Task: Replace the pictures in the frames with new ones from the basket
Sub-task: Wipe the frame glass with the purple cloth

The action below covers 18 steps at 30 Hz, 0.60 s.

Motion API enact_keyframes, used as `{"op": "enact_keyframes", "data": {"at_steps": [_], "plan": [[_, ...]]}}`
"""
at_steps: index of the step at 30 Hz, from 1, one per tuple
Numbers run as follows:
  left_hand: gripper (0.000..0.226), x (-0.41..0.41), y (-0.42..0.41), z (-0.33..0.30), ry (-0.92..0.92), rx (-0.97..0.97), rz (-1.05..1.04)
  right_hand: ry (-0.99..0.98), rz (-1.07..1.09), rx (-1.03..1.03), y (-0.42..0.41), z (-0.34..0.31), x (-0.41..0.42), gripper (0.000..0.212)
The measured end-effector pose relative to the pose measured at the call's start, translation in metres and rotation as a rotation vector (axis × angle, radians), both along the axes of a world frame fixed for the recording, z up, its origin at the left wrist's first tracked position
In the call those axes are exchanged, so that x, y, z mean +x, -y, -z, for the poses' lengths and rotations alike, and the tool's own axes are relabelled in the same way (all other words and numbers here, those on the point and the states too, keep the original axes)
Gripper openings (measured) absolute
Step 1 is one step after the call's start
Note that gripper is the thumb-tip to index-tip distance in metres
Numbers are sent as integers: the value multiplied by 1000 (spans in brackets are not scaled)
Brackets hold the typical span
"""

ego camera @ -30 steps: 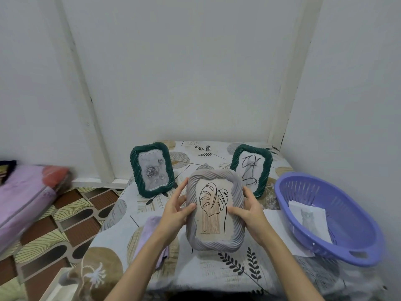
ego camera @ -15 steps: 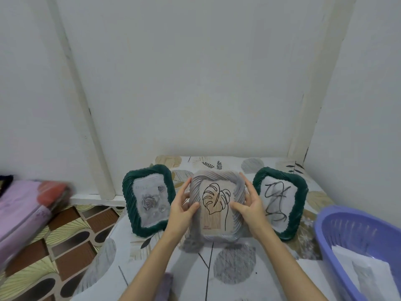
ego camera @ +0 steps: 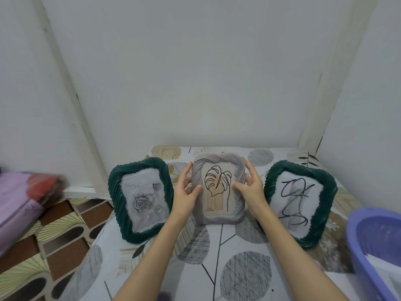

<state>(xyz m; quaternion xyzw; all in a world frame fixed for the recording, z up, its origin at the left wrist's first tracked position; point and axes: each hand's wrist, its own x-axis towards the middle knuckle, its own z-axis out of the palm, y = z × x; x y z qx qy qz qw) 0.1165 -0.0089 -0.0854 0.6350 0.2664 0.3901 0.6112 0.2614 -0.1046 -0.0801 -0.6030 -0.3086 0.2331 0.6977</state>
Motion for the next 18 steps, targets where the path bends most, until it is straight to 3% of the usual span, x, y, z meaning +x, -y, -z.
{"op": "enact_keyframes", "data": {"at_steps": [4,11,18], "plan": [[64,-2,4,8,-21,20,-24,21,8,-51,10,10,-3,78],[73,-13,22,26,-37,72,-23,298,43,-79,28,45,-29,93],[71,-14,25,22,-83,79,-30,295,48,-109,29,44,-33,94]]}}
